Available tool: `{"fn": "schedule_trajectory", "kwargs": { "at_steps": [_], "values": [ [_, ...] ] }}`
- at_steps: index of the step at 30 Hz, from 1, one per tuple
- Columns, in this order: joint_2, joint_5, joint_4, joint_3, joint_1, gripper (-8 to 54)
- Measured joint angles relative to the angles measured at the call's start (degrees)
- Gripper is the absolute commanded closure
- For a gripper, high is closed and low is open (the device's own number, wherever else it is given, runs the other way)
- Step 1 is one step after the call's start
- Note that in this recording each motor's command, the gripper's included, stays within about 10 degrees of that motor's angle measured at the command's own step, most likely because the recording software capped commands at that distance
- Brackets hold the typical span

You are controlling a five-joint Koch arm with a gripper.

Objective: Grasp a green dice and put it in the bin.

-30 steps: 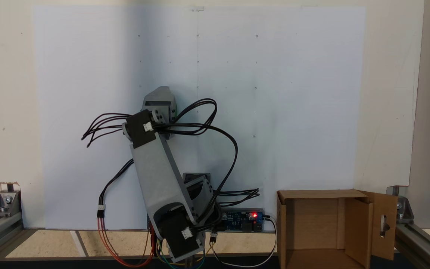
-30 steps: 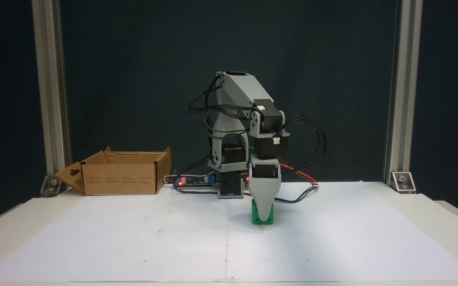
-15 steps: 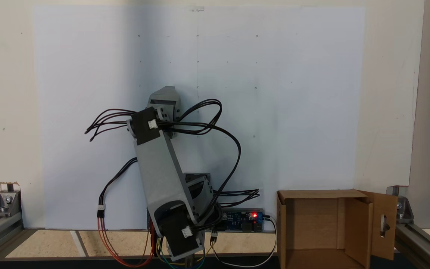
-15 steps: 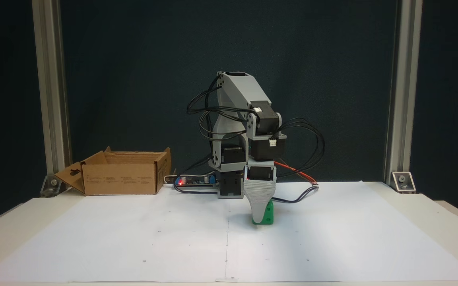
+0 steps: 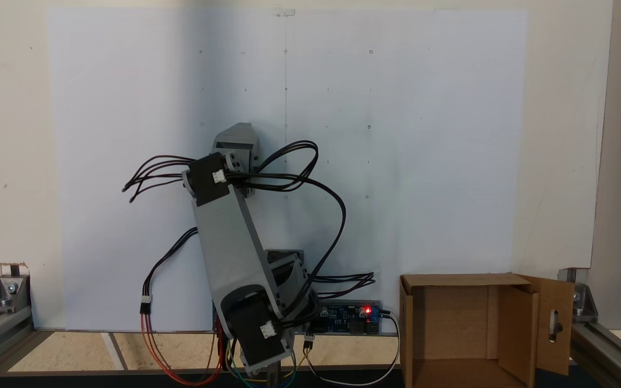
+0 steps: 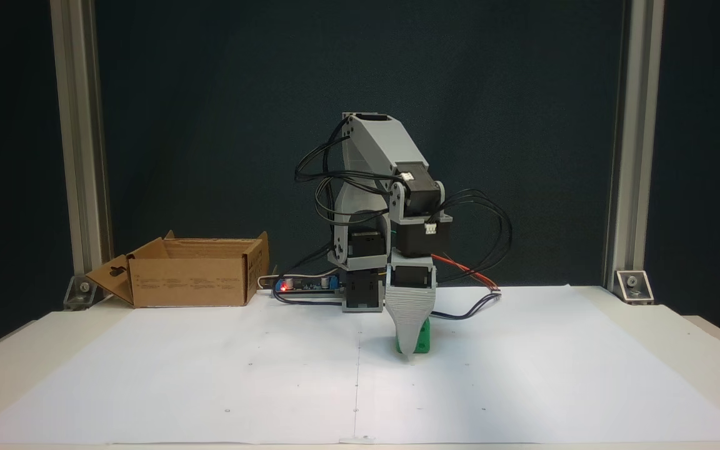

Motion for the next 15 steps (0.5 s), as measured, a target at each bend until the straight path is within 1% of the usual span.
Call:
{"fn": "schedule_trajectory", "kwargs": {
  "at_steps": [3,6,9,10,13,15],
  "values": [
    [-0.44,0.0,0.0,0.0,0.0,4.6],
    [-0.53,0.0,-0.18,0.0,0.0,9.1],
    [-0.53,1.05,-0.35,0.0,0.18,16.3],
    [-0.53,1.32,-0.35,0.35,0.26,17.8],
    [-0.44,1.67,-0.35,0.44,0.35,25.8],
    [-0.44,1.76,-0.44,0.44,0.35,33.4]
  ]
}}
